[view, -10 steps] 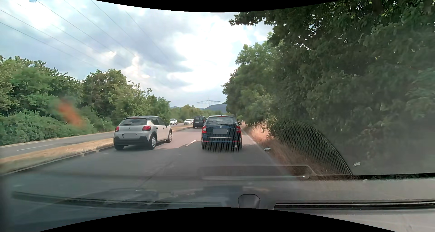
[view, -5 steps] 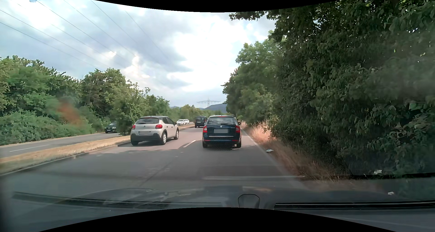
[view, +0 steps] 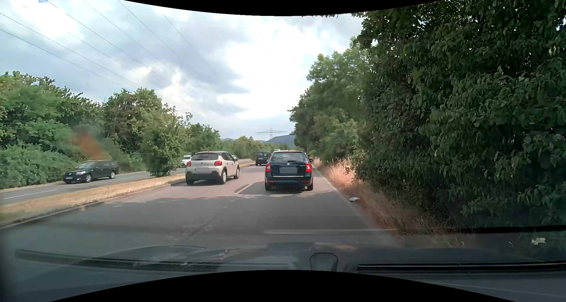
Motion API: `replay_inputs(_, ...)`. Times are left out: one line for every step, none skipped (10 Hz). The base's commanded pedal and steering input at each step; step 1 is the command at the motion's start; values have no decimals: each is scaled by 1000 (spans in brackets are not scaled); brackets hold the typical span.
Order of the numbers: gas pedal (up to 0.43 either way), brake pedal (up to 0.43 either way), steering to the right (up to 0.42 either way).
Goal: Follow the waypoints while adhering to traffic rules and regulations
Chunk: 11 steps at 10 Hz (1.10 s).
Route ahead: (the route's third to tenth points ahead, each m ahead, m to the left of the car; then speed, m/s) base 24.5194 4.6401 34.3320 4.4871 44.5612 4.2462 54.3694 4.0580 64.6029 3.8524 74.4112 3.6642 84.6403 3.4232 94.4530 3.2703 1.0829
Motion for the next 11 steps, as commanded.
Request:
replay_inputs(0, 0, -2)
replay_inputs(0, 0, -2)
replay_inputs(0, 0, -2)
replay_inputs(0, 0, -2)
replay_inputs(0, 0, -2)
replay_inputs(0, 0, -3)
replay_inputs(0, 0, -2)
replay_inputs(0, 0, -2)
replay_inputs(0, 0, -2)
replay_inputs(0, 0, -2)
replay_inputs(0, 0, -3)
